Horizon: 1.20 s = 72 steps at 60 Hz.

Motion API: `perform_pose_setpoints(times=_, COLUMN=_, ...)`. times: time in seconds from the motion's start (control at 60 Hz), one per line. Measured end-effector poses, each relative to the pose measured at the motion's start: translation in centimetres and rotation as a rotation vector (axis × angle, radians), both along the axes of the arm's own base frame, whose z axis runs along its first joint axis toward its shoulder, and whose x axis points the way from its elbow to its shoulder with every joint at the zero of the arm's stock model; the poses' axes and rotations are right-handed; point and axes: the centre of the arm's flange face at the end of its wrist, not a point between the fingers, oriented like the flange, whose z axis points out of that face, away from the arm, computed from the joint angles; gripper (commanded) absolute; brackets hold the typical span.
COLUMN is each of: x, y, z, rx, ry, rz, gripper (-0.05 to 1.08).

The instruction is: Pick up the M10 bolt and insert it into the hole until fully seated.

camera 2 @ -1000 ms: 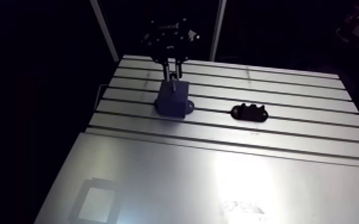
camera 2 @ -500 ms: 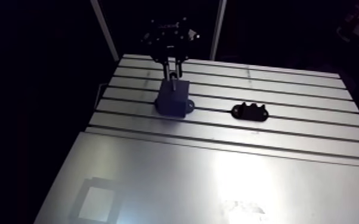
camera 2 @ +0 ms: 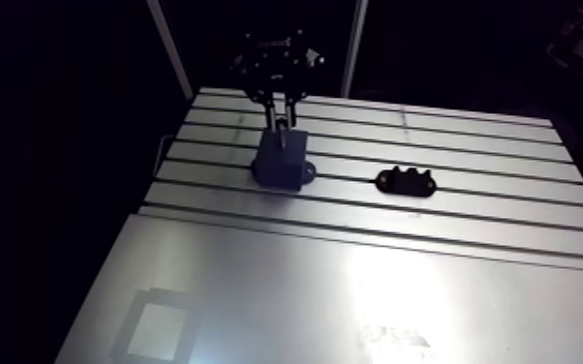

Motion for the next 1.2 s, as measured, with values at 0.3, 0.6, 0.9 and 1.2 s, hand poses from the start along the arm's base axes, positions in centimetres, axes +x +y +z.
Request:
perform_pose_setpoints(times=0.3, x=0.06, y=0.07, z=-0.13, rx=0.004, ry=-0.001, rz=-0.005, gripper=1.08)
perform_pose_setpoints(times=0.6, x=-0.05, y=0.06, z=0.21, rx=0.002, ry=0.006, rz=-0.007, gripper=1.08)
perform_pose_setpoints(times=0.9, x=-0.05, y=-0.02, z=0.32, rx=0.001, ry=0.008, rz=-0.005, gripper=1.08)
perform_pose_setpoints(times=1.2, x=0.0, y=-0.03, z=0.13, rx=0.001, ry=0.004, rz=-0.003, gripper=1.08)
